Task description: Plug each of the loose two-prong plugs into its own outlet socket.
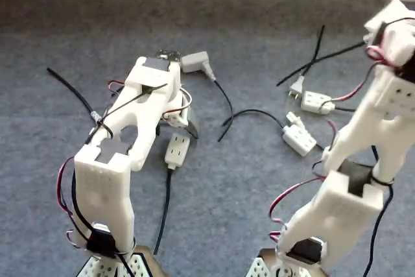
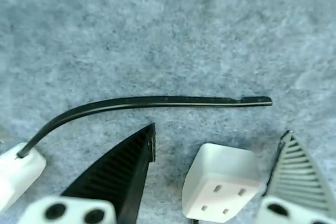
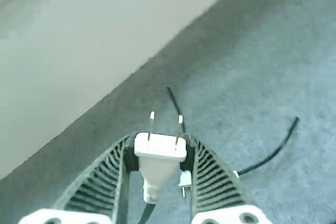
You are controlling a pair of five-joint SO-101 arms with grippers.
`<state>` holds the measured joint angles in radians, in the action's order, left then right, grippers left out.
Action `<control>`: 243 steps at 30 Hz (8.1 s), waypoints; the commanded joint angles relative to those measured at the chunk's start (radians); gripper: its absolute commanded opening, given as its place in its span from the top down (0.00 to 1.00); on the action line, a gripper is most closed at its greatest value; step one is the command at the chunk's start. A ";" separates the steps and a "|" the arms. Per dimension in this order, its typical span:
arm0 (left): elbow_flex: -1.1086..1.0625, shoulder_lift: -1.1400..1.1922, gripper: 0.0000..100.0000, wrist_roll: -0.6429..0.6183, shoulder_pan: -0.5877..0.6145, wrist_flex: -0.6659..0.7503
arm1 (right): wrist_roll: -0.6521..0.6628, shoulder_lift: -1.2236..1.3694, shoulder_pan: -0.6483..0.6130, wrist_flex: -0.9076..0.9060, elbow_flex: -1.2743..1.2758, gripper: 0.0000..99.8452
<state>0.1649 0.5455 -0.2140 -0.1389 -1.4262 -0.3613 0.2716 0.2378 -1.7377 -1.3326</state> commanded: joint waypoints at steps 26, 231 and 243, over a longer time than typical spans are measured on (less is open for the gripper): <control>0.012 -0.068 0.65 0.003 -0.024 0.170 | 0.707 -1.334 -0.970 0.157 1.230 0.99; -1.250 -0.920 0.77 0.193 -0.268 2.231 | 0.756 -1.879 -0.648 0.515 2.407 0.99; -1.144 -0.722 0.77 0.195 -0.243 2.234 | 0.618 -1.741 -0.495 0.503 2.003 0.99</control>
<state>-1.0441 -0.2186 -0.0146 -0.3905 0.7864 0.2739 -1.5773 -0.2777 -1.2206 0.8677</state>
